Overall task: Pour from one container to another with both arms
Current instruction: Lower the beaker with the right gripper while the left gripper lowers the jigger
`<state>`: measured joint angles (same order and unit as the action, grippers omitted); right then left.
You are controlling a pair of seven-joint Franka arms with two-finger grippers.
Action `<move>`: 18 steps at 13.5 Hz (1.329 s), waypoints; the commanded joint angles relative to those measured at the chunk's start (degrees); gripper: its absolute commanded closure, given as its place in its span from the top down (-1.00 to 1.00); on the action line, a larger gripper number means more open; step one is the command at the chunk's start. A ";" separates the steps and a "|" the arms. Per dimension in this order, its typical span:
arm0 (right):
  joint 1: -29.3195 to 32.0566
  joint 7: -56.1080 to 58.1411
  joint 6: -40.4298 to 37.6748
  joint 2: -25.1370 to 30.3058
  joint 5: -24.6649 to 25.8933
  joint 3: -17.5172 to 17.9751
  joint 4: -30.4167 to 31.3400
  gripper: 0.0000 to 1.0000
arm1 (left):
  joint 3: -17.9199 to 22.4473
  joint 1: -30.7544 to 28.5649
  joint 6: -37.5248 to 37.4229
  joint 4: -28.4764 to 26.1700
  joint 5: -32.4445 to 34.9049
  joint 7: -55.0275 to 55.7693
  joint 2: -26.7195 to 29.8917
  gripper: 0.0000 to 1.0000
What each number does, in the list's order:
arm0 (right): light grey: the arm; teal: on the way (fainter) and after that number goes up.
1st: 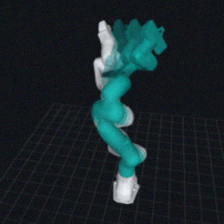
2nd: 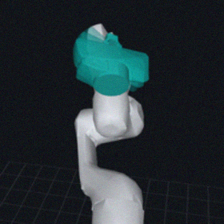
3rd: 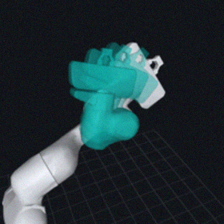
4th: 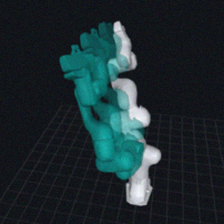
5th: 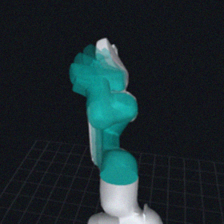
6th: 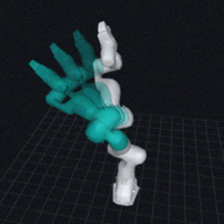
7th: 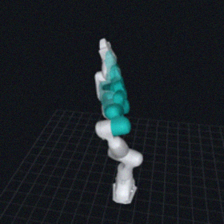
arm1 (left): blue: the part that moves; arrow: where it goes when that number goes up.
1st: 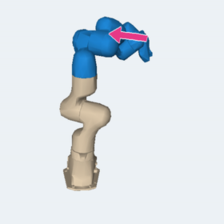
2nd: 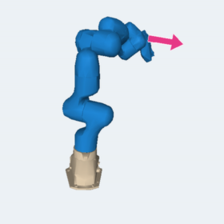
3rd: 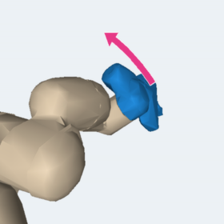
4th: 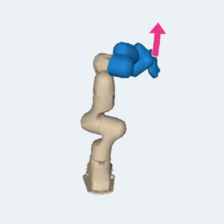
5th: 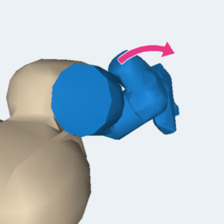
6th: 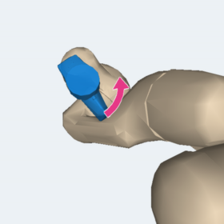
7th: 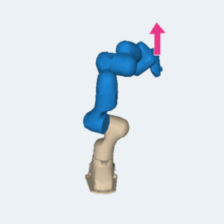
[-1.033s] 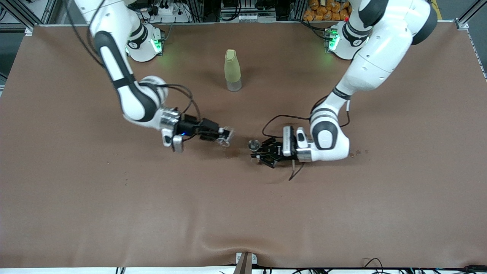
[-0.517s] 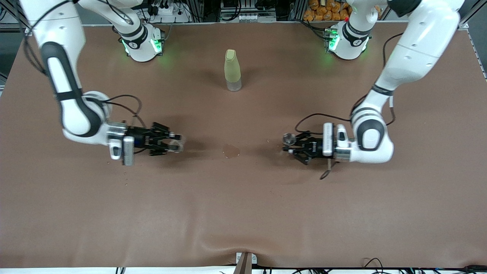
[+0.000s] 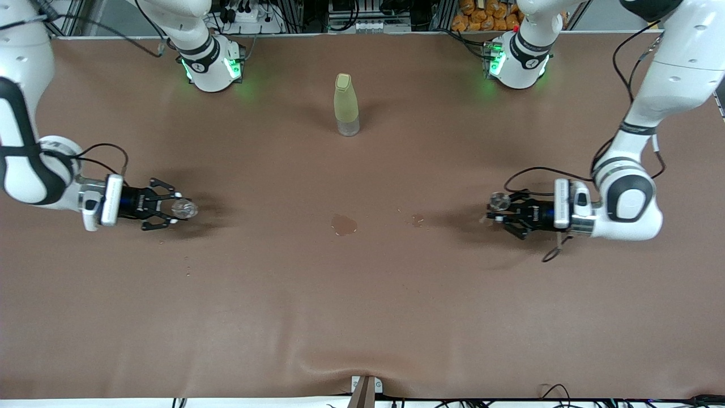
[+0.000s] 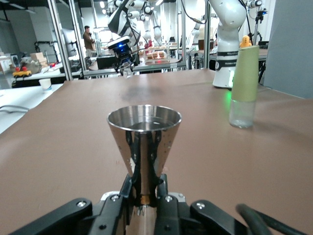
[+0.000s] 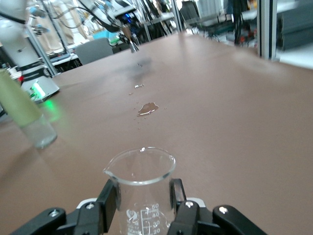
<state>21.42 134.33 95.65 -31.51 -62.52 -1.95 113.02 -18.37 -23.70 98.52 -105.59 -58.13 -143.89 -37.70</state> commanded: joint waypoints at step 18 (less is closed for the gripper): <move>12.06 9.48 -15.66 -21.14 6.71 1.42 -18.71 1.00 | -0.52 -14.88 -0.87 2.31 6.88 -9.83 -10.10 -1.00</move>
<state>32.51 147.99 82.58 -52.81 -57.10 -1.58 96.24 -18.35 -38.23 98.34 -105.56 -52.30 -152.36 -45.65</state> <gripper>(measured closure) 0.339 0.784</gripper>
